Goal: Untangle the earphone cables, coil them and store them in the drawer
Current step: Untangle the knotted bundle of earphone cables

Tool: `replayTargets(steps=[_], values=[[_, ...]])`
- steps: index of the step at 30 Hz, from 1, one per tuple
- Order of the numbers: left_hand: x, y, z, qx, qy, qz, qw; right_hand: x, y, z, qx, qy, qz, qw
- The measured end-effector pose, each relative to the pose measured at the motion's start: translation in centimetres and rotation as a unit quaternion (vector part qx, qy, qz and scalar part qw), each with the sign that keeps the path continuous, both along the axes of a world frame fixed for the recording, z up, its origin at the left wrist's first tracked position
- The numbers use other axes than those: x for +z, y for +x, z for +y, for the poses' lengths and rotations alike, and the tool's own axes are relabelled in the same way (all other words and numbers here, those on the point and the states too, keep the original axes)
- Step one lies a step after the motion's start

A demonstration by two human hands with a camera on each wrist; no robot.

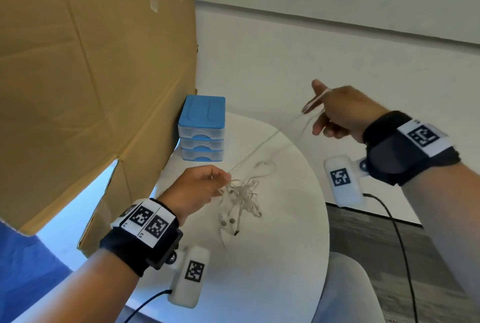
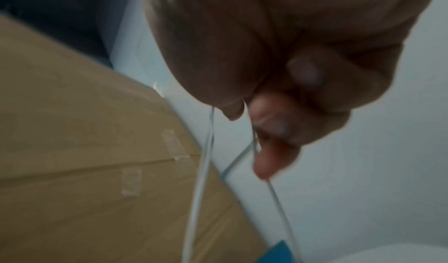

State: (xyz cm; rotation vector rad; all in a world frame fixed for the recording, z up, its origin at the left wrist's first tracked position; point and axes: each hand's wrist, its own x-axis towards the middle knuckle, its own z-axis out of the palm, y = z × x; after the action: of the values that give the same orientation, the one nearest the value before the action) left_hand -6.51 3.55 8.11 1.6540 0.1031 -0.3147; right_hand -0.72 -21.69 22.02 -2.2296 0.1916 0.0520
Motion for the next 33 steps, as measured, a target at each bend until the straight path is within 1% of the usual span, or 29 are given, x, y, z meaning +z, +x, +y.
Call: replayTargets(steps=[1,3,4,6,7,8,10,12,17,19,21,22,23,25,26,27,28,30,33], values=[[0.0,-0.1,0.0,-0.007,-0.001,0.028,1.000,0.4,-0.1,0.1,0.007,0.050,-0.033,0.998],[-0.1,-0.1,0.1,-0.019,0.015,0.058,0.998,0.8,-0.4,0.6,0.023,0.151,-0.132,0.979],[-0.1,-0.1,0.2,-0.020,0.025,0.060,0.998,0.7,-0.5,0.8,0.031,0.156,-0.192,0.968],[-0.2,-0.1,0.3,-0.010,0.040,0.059,0.997,0.6,-0.6,1.0,0.047,0.073,-0.302,0.949],[-0.4,-0.1,0.3,0.000,0.045,0.057,0.997,0.6,-0.8,1.2,0.056,0.032,-0.337,0.939],[-0.7,0.1,0.4,0.016,0.054,0.050,0.997,0.7,-1.0,1.3,0.064,0.007,-0.350,0.935],[-1.1,0.4,0.6,0.053,0.084,0.024,0.995,0.5,-1.1,1.3,0.072,-0.004,-0.329,0.942],[-1.1,0.5,0.8,0.075,0.104,0.002,0.992,-0.2,-1.0,1.0,0.071,0.004,-0.295,0.953],[-0.6,0.6,1.2,0.105,0.084,-0.006,0.991,-3.2,-0.6,0.0,0.074,0.022,-0.177,0.981],[-1.0,0.9,1.4,0.118,0.077,-0.013,0.990,-5.0,-0.5,-0.3,0.081,-0.001,-0.128,0.988],[-1.1,1.0,1.6,0.127,0.093,-0.022,0.987,-6.7,-0.5,-0.6,0.078,-0.037,-0.090,0.992],[-1.1,1.0,1.7,0.138,0.116,-0.027,0.983,-7.5,-0.5,-0.6,0.079,-0.054,-0.066,0.993],[-1.3,1.2,1.8,0.142,0.167,-0.037,0.975,-8.3,-0.3,-0.7,0.084,-0.070,-0.042,0.993],[-1.0,1.1,1.7,0.146,0.302,-0.061,0.940,-9.7,0.0,-0.6,0.092,-0.104,0.007,0.990],[-0.6,0.7,1.4,0.153,0.345,-0.071,0.923,-10.2,0.0,-0.5,0.093,-0.117,0.027,0.988],[-0.4,0.5,1.2,0.156,0.364,-0.077,0.915,-10.7,0.0,-0.4,0.092,-0.125,0.043,0.987],[-0.1,0.2,1.0,0.156,0.369,-0.085,0.912,-10.9,-0.2,-0.1,0.088,-0.129,0.057,0.986],[0.0,0.0,0.9,0.152,0.365,-0.098,0.913,-11.2,-0.8,0.8,0.087,-0.125,0.056,0.987],[-0.1,0.2,0.9,0.146,0.342,-0.124,0.920,-10.9,-2.5,3.0,0.117,-0.090,0.001,0.989]])
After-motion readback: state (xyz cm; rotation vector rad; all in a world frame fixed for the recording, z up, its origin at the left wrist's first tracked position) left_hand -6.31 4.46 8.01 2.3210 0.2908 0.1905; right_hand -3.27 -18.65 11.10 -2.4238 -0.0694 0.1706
